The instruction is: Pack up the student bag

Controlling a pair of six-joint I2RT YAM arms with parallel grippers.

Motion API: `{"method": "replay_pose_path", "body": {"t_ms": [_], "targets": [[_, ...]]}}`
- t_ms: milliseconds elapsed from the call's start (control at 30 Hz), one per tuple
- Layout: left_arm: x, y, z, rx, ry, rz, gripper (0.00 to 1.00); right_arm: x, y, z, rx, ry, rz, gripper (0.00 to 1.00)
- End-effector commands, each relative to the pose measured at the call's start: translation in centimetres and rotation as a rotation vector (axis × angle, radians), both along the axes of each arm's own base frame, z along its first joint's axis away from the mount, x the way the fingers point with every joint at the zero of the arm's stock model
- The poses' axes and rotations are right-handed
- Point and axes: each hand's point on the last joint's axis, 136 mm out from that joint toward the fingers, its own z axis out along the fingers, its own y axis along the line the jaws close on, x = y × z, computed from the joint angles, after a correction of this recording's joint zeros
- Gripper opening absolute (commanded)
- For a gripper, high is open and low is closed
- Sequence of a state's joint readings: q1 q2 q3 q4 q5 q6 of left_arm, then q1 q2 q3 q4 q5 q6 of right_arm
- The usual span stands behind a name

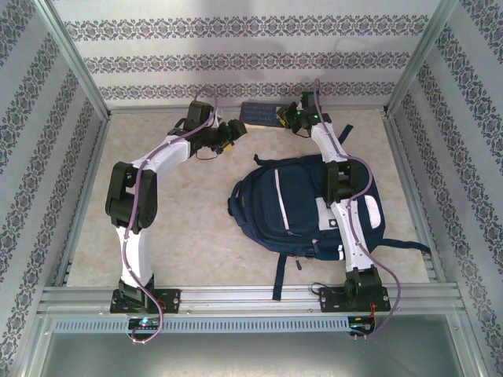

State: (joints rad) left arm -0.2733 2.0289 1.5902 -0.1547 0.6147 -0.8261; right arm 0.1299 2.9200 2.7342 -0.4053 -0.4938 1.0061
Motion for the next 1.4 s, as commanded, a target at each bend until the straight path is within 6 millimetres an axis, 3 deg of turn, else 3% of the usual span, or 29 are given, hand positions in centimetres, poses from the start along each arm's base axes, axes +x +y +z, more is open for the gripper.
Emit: {"method": "replay_pose_path", "body": {"t_ms": [0, 167, 300, 367, 433, 500, 633, 767, 867, 1000, 1200, 1367], "targets": [[-0.8, 1.7, 1.5, 0.029, -0.028, 0.024, 0.76, -5.3, 2.2, -3.6, -0.132, 0.175, 0.126, 0.27], [-2.0, 3.0, 2.3, 0.024, -0.040, 0.050, 0.76, -9.3, 4.1, -3.6, -0.208, 0.216, 0.245, 0.28], [-3.0, 4.1, 2.6, 0.030, -0.048, 0.070, 0.76, -12.6, 6.9, -3.4, -0.217, 0.217, 0.392, 0.27], [-3.5, 4.8, 2.8, 0.037, -0.056, 0.083, 0.76, -14.0, 8.8, -2.3, -0.206, 0.182, 0.488, 0.26], [-3.9, 5.4, 2.8, 0.044, -0.058, 0.101, 0.76, -14.5, 10.5, 0.3, -0.159, 0.107, 0.559, 0.26], [-4.1, 5.9, 3.0, 0.045, -0.063, 0.112, 0.77, -13.9, 10.8, 2.9, -0.104, 0.032, 0.564, 0.25], [-4.1, 6.3, 3.6, 0.045, -0.076, 0.113, 0.77, -10.6, 8.5, 6.8, -0.041, -0.098, 0.475, 0.28], [-4.0, 6.6, 3.6, 0.073, -0.087, 0.111, 0.77, -7.5, 5.6, 7.8, -0.143, -0.146, 0.397, 0.41], [-3.9, 6.7, 3.0, 0.084, -0.077, 0.111, 0.77, -5.6, 3.6, 7.0, -0.260, -0.149, 0.333, 0.46], [-3.5, 6.7, 2.4, 0.082, -0.062, 0.111, 0.77, -3.7, 2.0, 5.3, -0.278, -0.142, 0.267, 0.48], [-3.2, 6.4, 2.3, 0.073, -0.064, 0.098, 0.77, -2.8, 2.4, 1.9, -0.226, -0.113, 0.248, 0.49], [-3.1, 6.3, 2.0, 0.070, -0.060, 0.091, 0.77, -2.9, 3.3, 0.4, -0.214, -0.100, 0.258, 0.50]]}}
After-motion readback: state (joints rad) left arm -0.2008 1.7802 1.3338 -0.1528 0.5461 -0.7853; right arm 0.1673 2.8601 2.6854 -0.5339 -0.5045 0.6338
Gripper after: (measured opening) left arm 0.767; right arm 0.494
